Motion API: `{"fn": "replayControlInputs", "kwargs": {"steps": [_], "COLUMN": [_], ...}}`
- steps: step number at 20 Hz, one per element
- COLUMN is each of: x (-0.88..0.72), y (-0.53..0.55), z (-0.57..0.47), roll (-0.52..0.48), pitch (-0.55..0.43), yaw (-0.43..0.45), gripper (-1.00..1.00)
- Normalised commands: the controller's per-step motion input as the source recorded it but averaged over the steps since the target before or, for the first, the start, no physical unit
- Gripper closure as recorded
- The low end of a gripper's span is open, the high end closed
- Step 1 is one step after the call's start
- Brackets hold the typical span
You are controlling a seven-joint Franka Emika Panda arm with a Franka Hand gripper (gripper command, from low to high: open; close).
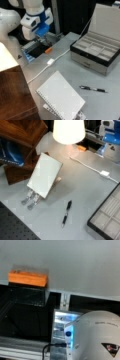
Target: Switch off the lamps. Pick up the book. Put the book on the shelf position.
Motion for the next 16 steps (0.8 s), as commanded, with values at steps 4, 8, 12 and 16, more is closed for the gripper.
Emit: {"fn": "replayControlInputs", "kwargs": {"steps": [4,8,12,16], "x": [-0.24,-0.2,-0.14,-0.12], "y": [0.13,0.12,0.14,0.16], "z": [-0.13,-0.16,-0.17,-0.17], "roll": [-0.006,-0.029,-0.026,-0.021], "pitch": [-0.2,-0.186,-0.184,-0.147], "yaw": [-0.127,-0.127,-0.121,-0.127], "gripper": [-1.0,-1.0,1.0,1.0]}}
